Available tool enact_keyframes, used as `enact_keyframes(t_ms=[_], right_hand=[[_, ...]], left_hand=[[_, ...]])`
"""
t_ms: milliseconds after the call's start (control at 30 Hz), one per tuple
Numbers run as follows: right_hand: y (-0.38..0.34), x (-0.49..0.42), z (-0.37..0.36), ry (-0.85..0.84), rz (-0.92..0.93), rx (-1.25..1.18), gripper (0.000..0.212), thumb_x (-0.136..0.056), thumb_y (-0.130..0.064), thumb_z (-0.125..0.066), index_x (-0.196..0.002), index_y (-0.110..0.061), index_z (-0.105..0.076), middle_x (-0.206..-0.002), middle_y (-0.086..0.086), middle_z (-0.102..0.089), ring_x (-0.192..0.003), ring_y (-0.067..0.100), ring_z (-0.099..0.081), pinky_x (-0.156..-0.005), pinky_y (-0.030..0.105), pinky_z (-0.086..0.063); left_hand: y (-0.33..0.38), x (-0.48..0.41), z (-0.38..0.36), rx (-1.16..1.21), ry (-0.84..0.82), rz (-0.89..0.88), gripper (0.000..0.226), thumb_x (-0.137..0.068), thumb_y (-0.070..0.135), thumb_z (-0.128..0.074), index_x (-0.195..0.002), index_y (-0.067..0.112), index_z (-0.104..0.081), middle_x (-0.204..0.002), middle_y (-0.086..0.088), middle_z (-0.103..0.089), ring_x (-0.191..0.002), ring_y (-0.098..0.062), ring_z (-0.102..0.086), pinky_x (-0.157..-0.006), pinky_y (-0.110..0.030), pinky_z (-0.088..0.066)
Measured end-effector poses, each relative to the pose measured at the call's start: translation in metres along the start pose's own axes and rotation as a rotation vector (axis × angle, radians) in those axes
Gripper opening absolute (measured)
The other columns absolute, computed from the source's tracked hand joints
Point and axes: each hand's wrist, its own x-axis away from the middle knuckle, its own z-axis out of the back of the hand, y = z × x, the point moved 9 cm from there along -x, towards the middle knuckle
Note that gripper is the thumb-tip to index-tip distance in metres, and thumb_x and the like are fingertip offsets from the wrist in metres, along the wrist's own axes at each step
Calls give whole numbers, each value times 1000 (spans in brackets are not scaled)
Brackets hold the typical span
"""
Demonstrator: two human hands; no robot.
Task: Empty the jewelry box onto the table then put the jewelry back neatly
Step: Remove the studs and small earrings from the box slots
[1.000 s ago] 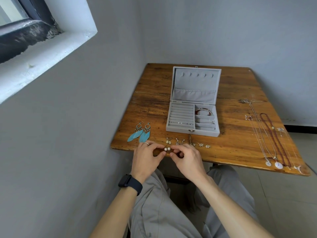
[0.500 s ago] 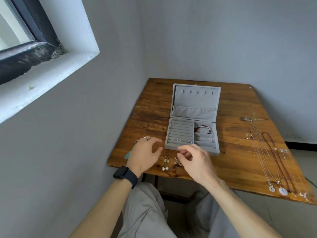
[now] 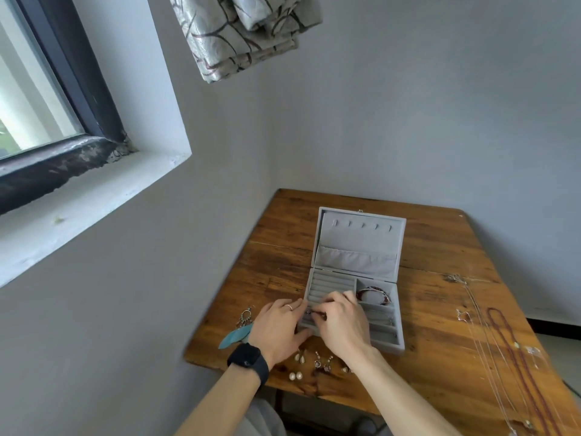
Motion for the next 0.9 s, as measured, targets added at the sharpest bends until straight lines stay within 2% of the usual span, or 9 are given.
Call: enact_keyframes(t_ms=[167, 333, 433, 500, 600, 700, 800, 900], right_hand=[[-8, -7, -1, -11, 26, -3, 21, -93, -38, -63, -107, -30, -77, -117, -12, -64, -116, 17, -44, -98, 31, -41], [-6, -17, -10, -158, 43, 3, 18, -90, -30, -59, -103, -28, -73, -132, -9, -51, -132, 18, -28, -108, 39, -28], [1, -10, 1, -123, 23, -62, 18, -92, -28, -54, -101, -28, -69, -128, -12, -51, -130, 15, -29, -107, 36, -27], [8, 4, 16, -35, 1, -123, 15, -97, -29, -53, -103, -26, -66, -122, -14, -54, -124, 10, -33, -104, 29, -30], [29, 45, 38, 94, -82, -308, 5, -98, -25, -55, -96, -28, -58, -109, -18, -57, -109, 1, -40, -90, 19, -33], [63, 95, 42, 142, -244, -584, 12, -99, -21, -56, -92, -30, -55, -96, -18, -63, -95, -4, -55, -77, 9, -43], [92, 136, 32, 148, -391, -748, 14, -99, -16, -55, -90, -27, -56, -94, -22, -68, -82, 0, -65, -70, 9, -47], [116, 160, 20, 160, -500, -790, 14, -98, -12, -57, -89, -22, -57, -90, -18, -69, -74, 6, -66, -68, 20, -51]], left_hand=[[-2, -1, 0, -15, -12, 7, 67, -94, 55, -49, -154, 29, -32, -156, 10, -40, -143, -14, -32, -114, -36, -28], [-1, -2, 1, -46, -37, 3, 67, -94, 57, -49, -153, 28, -34, -155, 10, -41, -143, -14, -31, -113, -38, -29], [0, -4, 3, -23, -70, 11, 69, -92, 60, -46, -152, 27, -37, -155, 8, -42, -144, -15, -31, -113, -39, -30], [-1, -6, 8, 26, -86, 31, 66, -93, 62, -41, -149, 27, -43, -153, 7, -45, -143, -17, -33, -112, -41, -32], [-2, -9, 18, -2, -89, 21, 50, -98, 57, -35, -138, 36, -56, -149, 7, -49, -139, -18, -38, -109, -42, -35], [4, -12, 25, -108, -85, -10, 41, -101, 50, -36, -130, 40, -63, -144, 7, -53, -133, -19, -43, -104, -41, -38], [11, -16, 34, -168, -34, -2, 34, -100, 43, -42, -116, 35, -72, -128, 7, -65, -120, -20, -51, -94, -39, -45], [18, -23, 42, -218, 5, 37, 25, -97, 30, -52, -103, 30, -76, -109, 5, -70, -107, -20, -56, -84, -35, -47]])
